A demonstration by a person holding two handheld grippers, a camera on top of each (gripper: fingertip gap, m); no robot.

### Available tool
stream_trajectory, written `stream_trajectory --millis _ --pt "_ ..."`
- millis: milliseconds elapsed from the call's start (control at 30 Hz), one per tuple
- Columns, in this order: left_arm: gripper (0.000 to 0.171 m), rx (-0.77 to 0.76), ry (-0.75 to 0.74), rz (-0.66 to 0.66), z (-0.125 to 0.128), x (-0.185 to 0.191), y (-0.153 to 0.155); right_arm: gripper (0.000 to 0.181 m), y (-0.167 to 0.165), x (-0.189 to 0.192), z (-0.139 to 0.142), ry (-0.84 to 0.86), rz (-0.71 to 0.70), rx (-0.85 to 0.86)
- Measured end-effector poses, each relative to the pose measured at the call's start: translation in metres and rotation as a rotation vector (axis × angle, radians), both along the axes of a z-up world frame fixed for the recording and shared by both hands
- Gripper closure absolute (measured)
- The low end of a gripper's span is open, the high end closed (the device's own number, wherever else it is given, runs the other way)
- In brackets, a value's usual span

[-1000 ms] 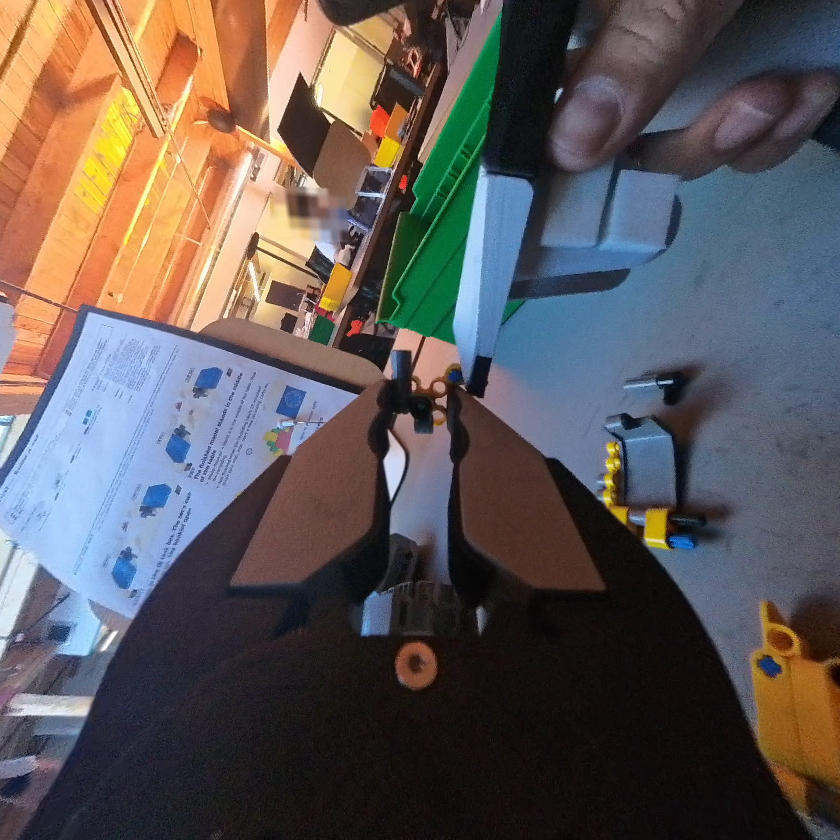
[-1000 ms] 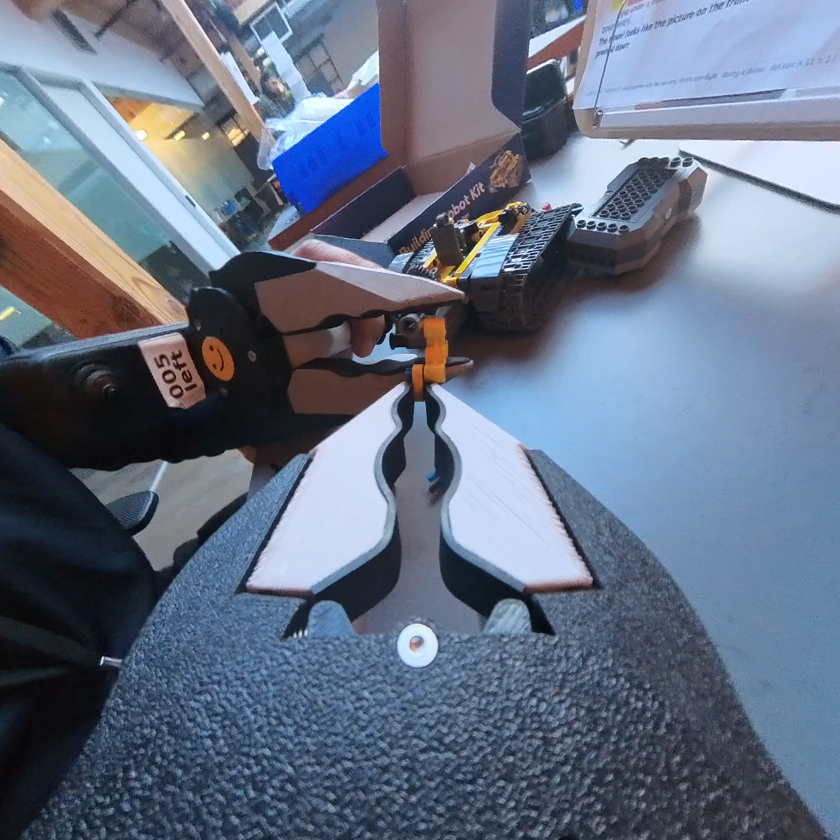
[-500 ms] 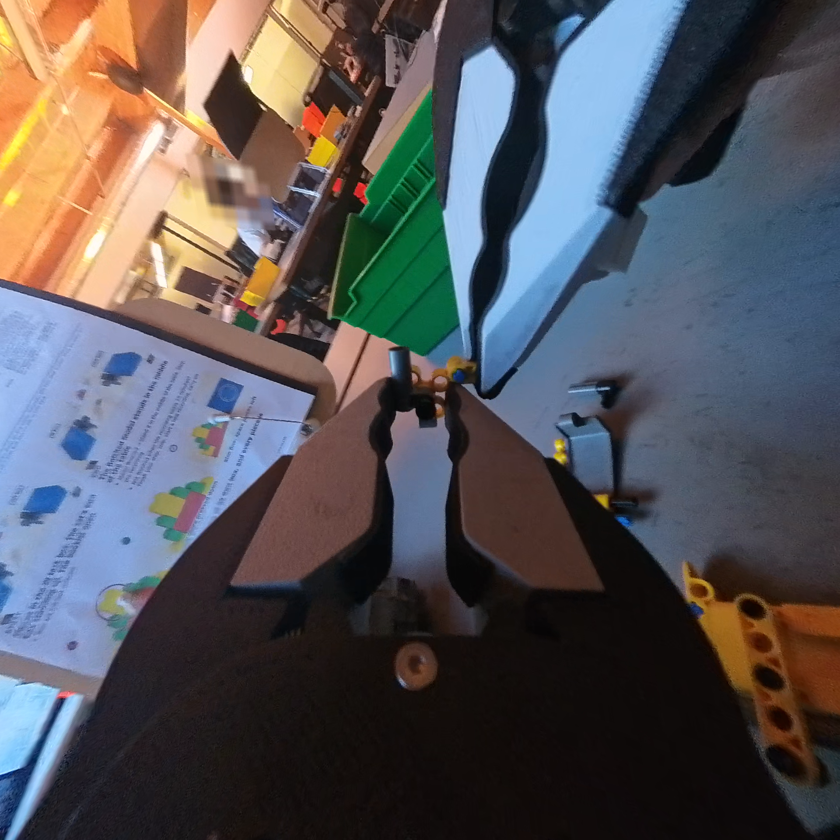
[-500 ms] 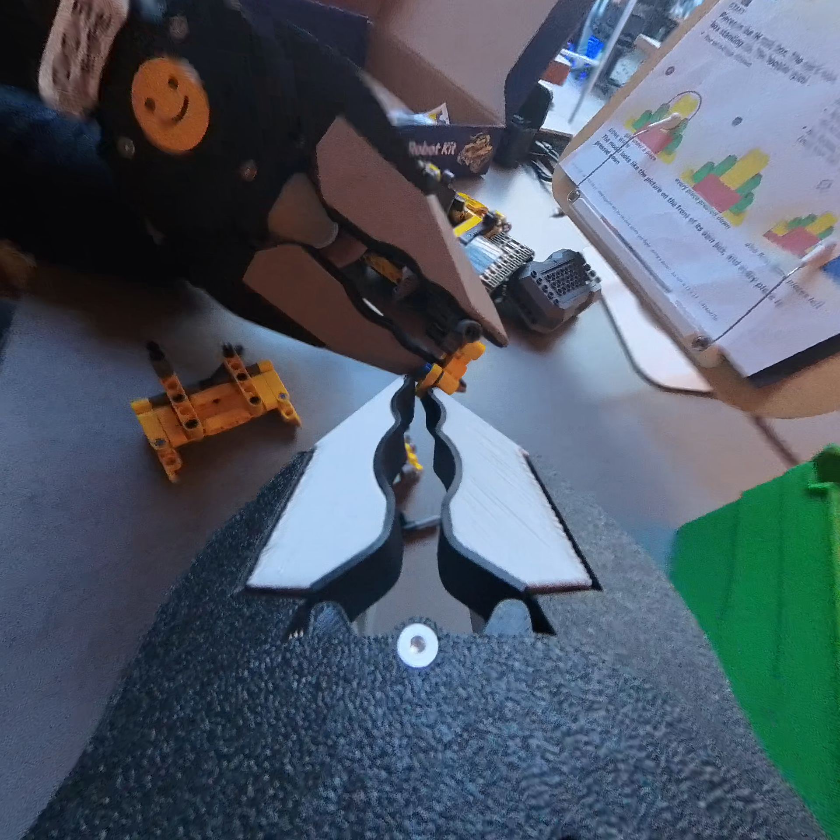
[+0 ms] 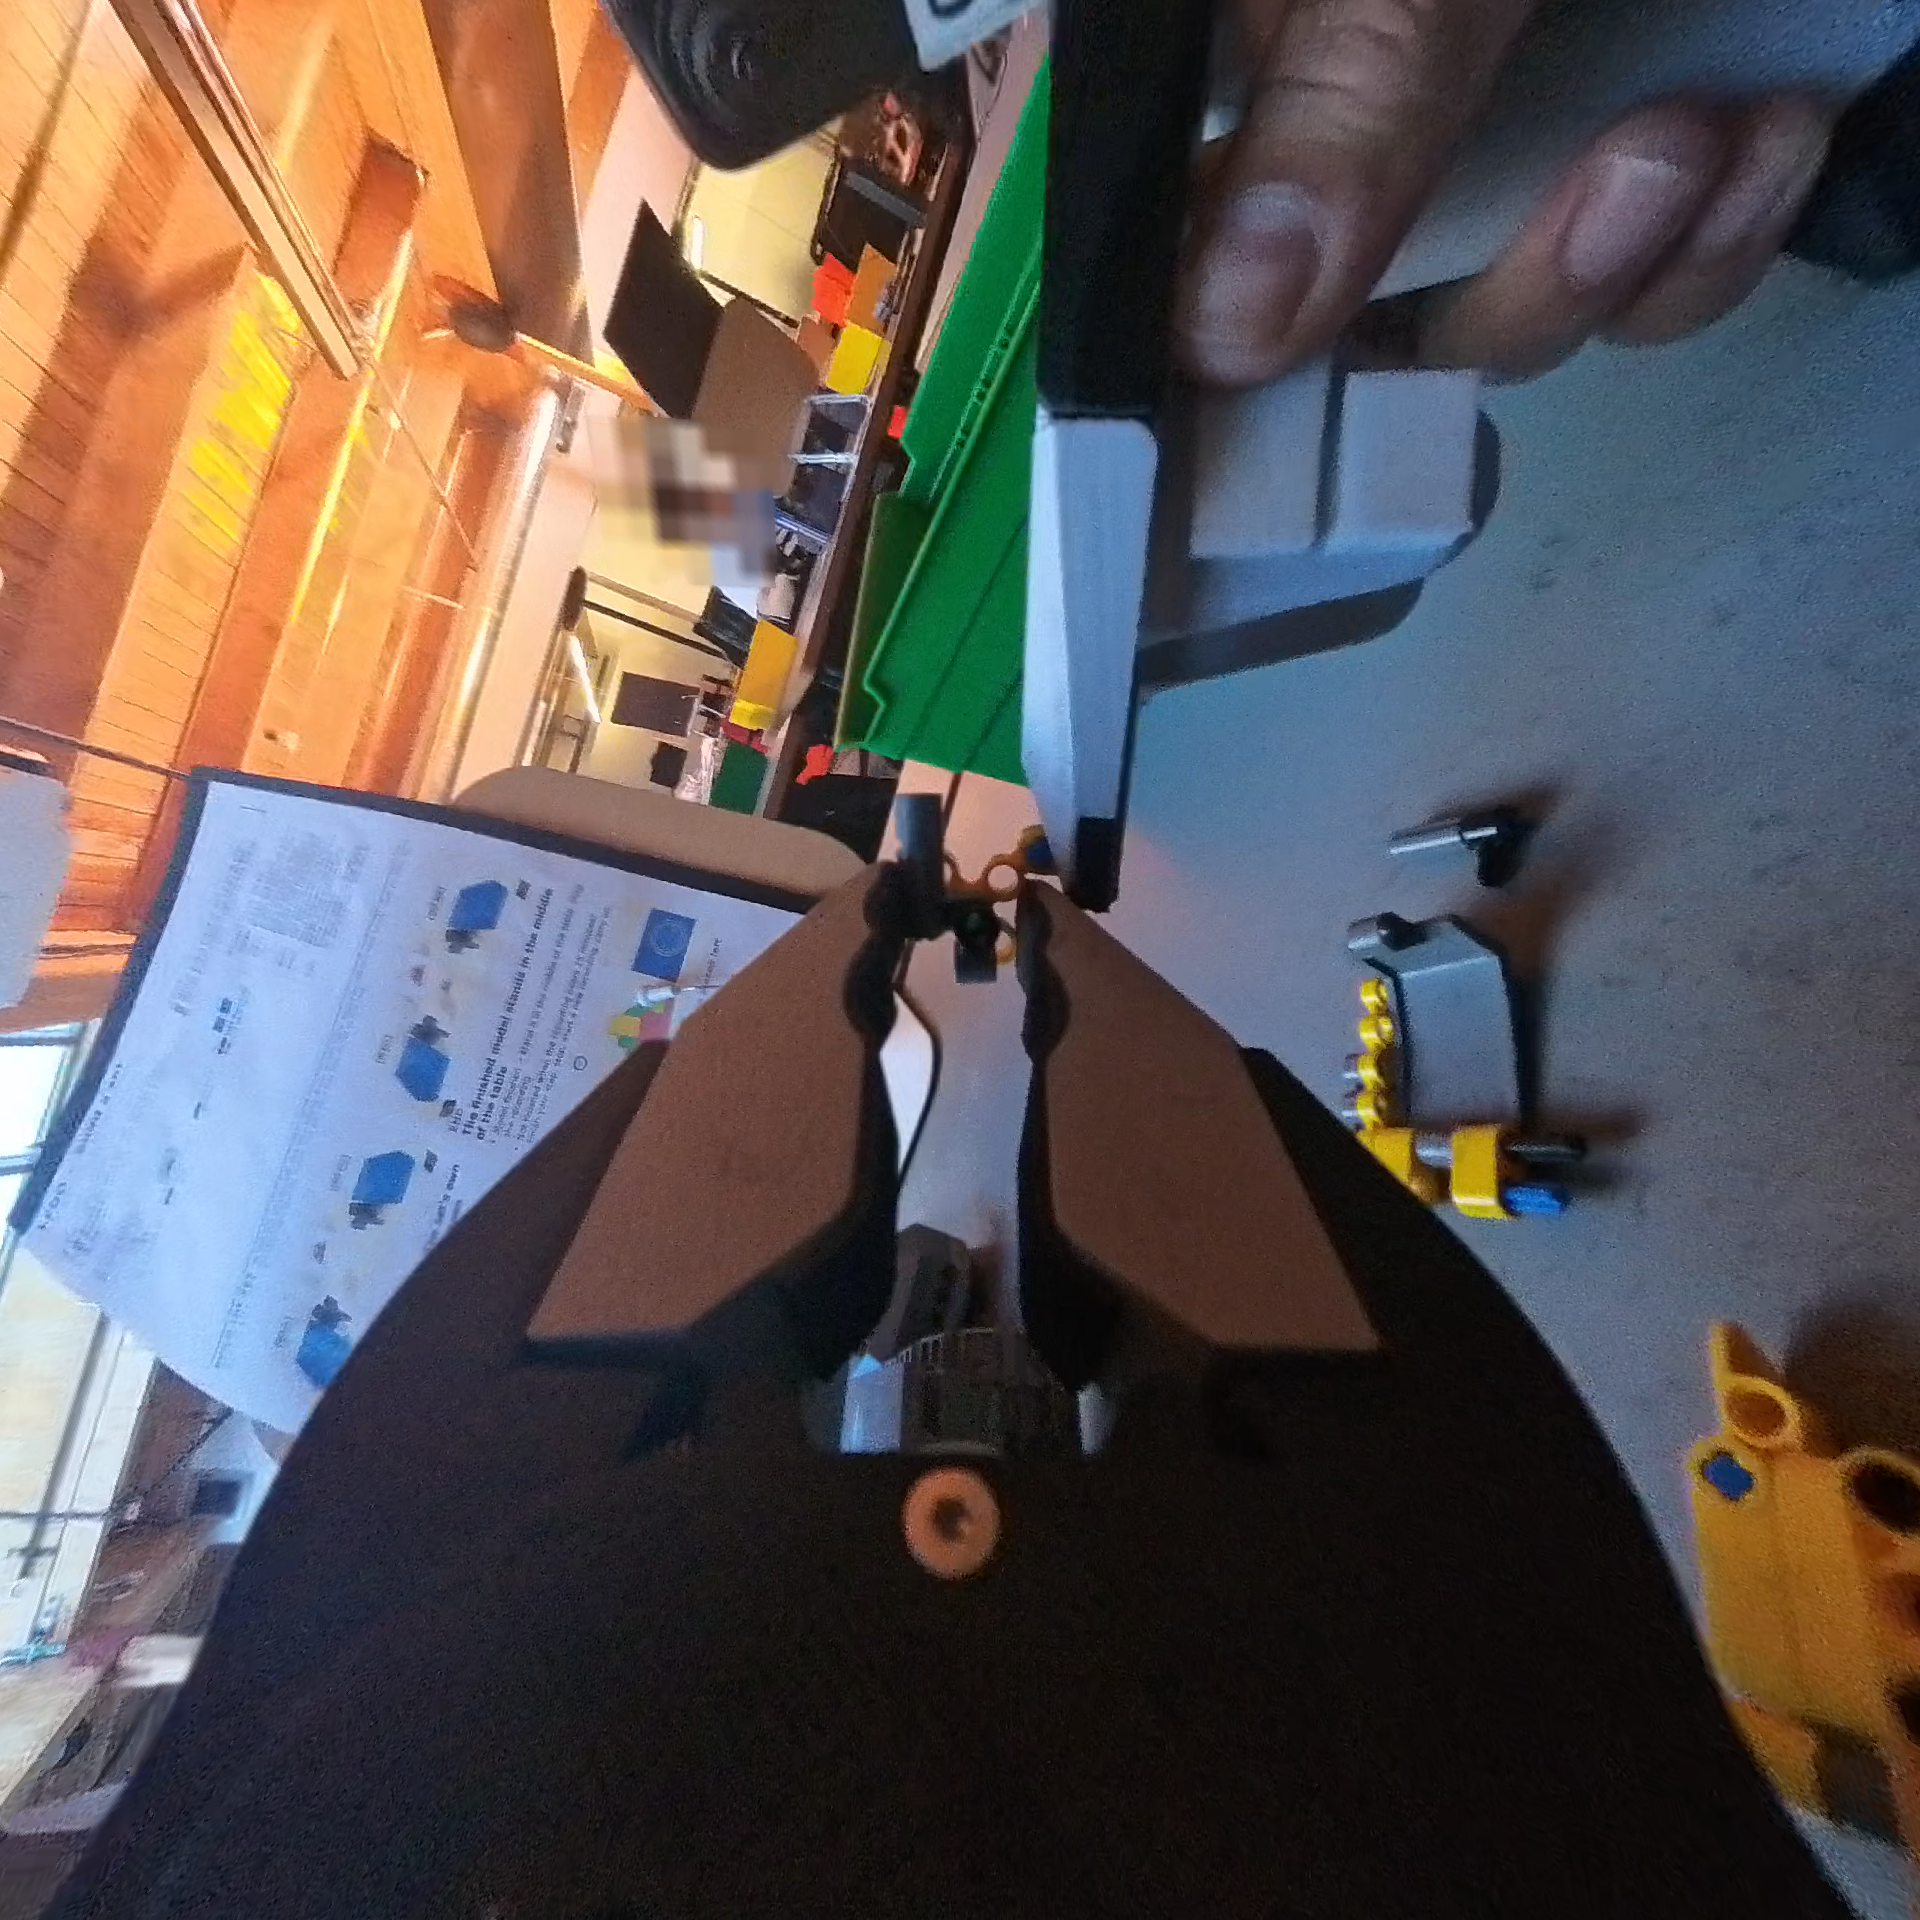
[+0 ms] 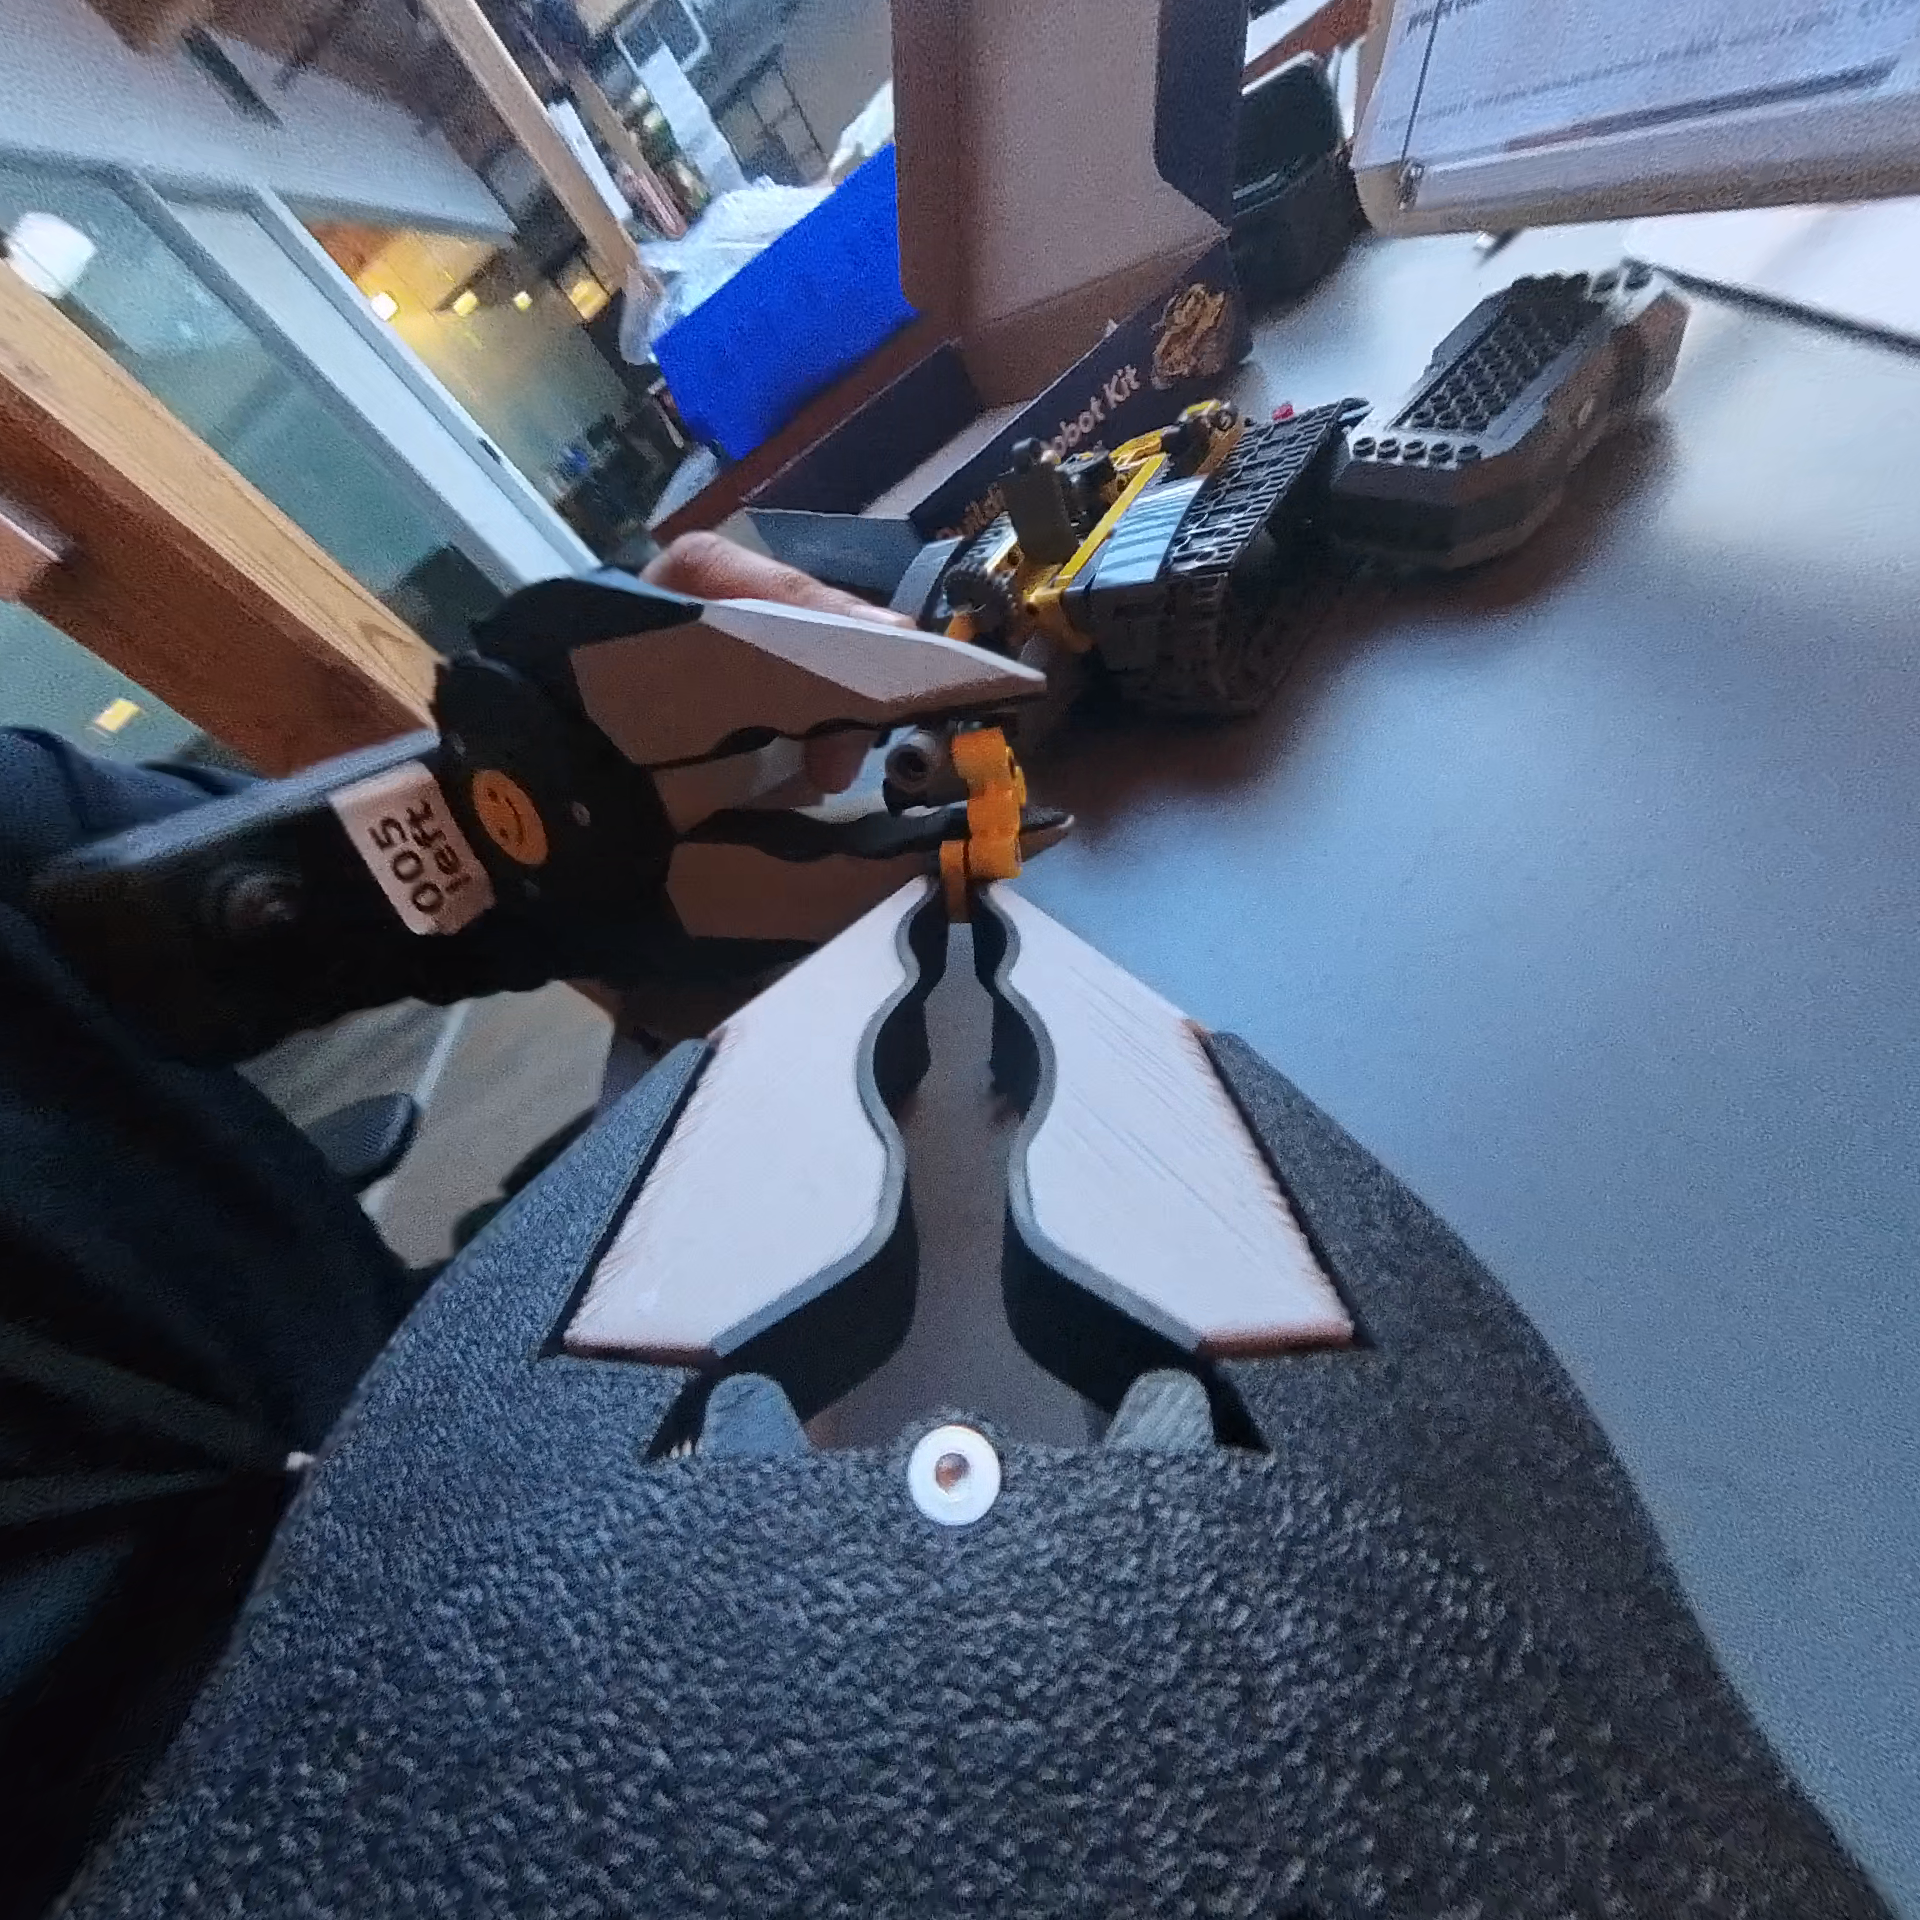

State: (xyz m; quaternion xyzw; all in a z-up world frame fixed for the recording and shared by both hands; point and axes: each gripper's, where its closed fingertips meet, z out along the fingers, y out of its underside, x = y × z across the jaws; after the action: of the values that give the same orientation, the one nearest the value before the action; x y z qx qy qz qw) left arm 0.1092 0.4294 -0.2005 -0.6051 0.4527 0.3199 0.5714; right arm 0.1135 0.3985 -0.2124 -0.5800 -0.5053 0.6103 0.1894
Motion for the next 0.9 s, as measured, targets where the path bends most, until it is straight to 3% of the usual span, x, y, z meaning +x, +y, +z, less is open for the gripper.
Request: stream_trajectory --millis 167,267,333,533,600,733,800,900 --pt "0.153 0.103 -0.018 -0.011 0.023 0.000 -0.003 0.180 -0.004 0.001 0.021 0.090 0.007 -0.140" --pt "0.152 0.171 -0.011 -0.001 0.038 -0.002 -0.004 0.179 -0.005 0.001 0.035 0.164 0.034 -0.341" --pt "0.153 0.201 0.005 0.025 0.040 -0.003 -0.003 0.179 -0.002 0.000 0.037 0.176 0.021 -0.331" --pt "0.142 -0.166 -0.325 -0.109 -0.006 0.001 -0.002 0.181 0.018 0.007 0.014 0.011 -0.146 0.457" --pt "0.143 -0.280 -0.431 -0.186 -0.011 0.005 -0.012 0.181 0.015 0.011 0.018 0.024 -0.127 0.570" --pt "0.137 -0.341 -0.626 -0.313 0.008 0.012 -0.023 0.181 0.007 0.019 0.009 -0.012 -0.041 0.770" --pt "0.135 -0.426 -0.633 -0.338 0.000 0.020 -0.028 0.181 0.005 0.019 0.003 -0.036 -0.022 0.834" --pt "0.136 -0.432 -0.569 -0.354 -0.007 0.028 -0.032 0.181 -0.002 0.020 -0.007 -0.062 0.037 0.926"
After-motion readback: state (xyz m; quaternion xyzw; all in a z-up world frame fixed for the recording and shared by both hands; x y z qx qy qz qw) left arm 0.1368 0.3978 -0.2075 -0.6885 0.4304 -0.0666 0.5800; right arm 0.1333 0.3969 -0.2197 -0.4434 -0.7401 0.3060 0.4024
